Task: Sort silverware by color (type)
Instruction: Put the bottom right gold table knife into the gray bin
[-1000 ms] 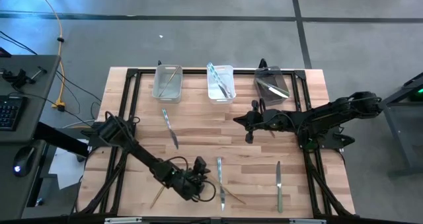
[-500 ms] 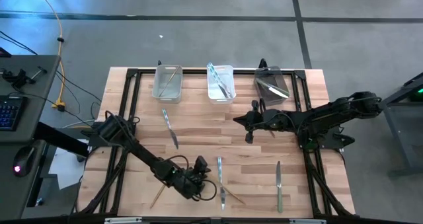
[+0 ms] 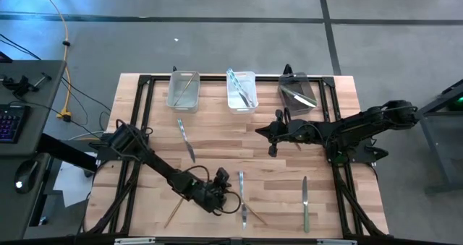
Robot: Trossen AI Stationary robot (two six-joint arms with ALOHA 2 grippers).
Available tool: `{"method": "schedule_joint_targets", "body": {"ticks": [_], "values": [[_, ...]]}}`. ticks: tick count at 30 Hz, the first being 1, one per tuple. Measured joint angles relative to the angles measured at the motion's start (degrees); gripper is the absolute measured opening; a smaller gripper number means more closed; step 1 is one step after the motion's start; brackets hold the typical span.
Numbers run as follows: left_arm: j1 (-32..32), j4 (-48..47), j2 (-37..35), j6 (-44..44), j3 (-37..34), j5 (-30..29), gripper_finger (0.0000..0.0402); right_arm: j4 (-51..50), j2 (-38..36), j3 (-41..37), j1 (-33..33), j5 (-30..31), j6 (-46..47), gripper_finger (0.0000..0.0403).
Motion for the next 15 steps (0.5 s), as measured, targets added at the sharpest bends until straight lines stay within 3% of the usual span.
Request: {"method": "schedule_joint_targets", "body": {"ticks": [6,15], "values": [[0.85,-0.07,0.02,-0.05,0.0,0.87,0.0081,0.0,0.0,0.0,1.02,0.96,0.02,0.0],[1.2,-0.27,0.07,0.09,-0.05,2.89,0.0005,-0.88,0.0,0.0,6.62,5.04,2.59,0.0]]}}
